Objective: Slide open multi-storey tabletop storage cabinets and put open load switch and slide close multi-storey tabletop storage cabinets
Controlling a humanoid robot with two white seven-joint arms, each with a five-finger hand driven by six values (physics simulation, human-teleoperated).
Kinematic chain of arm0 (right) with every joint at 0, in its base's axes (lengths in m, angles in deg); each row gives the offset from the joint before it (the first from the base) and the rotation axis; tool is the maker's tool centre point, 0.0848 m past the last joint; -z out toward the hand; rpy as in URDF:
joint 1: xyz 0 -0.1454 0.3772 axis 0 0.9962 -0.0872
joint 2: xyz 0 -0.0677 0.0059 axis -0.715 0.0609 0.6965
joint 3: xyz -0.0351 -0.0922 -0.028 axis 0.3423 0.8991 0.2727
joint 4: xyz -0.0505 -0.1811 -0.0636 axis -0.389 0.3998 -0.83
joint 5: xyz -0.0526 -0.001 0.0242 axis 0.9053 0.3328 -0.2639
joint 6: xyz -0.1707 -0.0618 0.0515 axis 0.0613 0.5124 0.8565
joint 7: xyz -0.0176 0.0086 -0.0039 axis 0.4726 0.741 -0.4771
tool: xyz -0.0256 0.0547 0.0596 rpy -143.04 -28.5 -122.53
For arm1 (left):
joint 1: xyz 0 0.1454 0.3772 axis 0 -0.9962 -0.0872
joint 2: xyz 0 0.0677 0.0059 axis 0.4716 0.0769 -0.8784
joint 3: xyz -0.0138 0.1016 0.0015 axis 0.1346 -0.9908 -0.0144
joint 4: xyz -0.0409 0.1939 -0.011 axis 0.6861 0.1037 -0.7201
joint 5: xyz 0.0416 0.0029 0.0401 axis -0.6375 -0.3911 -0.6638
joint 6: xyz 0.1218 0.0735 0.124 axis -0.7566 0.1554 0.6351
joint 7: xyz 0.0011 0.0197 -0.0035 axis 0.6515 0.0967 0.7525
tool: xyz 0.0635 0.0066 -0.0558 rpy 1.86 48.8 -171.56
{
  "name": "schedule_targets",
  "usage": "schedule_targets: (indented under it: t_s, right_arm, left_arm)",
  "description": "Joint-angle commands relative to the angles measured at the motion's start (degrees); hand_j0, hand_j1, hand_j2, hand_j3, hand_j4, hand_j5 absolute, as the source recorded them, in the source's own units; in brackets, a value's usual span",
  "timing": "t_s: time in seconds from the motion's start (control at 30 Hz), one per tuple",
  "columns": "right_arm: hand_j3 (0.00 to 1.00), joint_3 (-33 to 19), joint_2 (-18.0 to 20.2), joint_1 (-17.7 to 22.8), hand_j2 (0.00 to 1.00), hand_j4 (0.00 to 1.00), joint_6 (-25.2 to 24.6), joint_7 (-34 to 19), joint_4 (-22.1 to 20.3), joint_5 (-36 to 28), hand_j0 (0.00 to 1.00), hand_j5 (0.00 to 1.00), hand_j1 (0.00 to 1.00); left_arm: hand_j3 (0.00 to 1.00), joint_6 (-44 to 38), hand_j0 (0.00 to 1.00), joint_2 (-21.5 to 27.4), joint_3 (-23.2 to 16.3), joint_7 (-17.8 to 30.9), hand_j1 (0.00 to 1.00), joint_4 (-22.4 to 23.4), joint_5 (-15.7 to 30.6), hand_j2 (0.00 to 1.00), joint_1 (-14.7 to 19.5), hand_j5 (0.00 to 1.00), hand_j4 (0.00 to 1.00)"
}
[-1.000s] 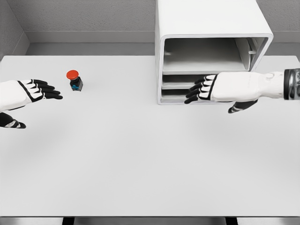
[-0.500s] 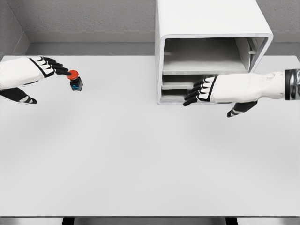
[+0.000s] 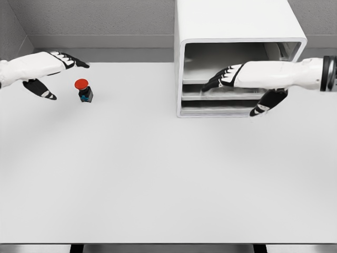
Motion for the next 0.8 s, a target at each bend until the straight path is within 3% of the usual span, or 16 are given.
schedule_targets:
  t_s: [0.0,0.2,0.33,0.4,0.77]
  right_arm:
    - [1.00,1.31,-0.72,-0.26,1.00,1.00,-1.33,0.01,1.50,-0.40,1.00,1.00,1.00]
    - [1.00,3.33,-3.62,-1.14,1.00,1.00,-5.03,0.01,3.88,-0.40,1.00,1.00,1.00]
    - [1.00,4.39,-3.79,-1.14,1.00,1.00,-5.73,0.01,4.14,-2.77,1.00,1.00,1.00]
    - [1.00,4.39,-4.58,-1.14,1.00,1.00,-5.73,0.01,6.42,-3.56,1.00,1.00,1.00]
    - [1.00,5.44,-6.25,-1.67,1.00,1.00,-6.43,0.01,12.05,-4.70,1.00,1.00,1.00]
  left_arm:
    - [1.00,-0.14,1.00,-3.53,-0.47,-0.02,1.00,4.85,-2.52,1.00,0.35,1.00,1.00]
    - [1.00,-0.14,1.00,-8.71,-1.26,-0.02,1.00,11.80,-2.88,1.00,2.64,1.00,1.00]
    - [1.00,-0.14,1.00,-8.63,-1.35,-0.02,1.00,12.24,-4.28,1.00,2.81,1.00,1.00]
    - [1.00,-0.14,1.00,-8.72,-1.17,-0.02,1.00,12.33,-8.76,1.00,3.96,1.00,1.00]
    - [1.00,-0.14,1.00,-11.18,-1.09,-0.02,1.00,13.47,-11.40,1.00,5.01,1.00,1.00]
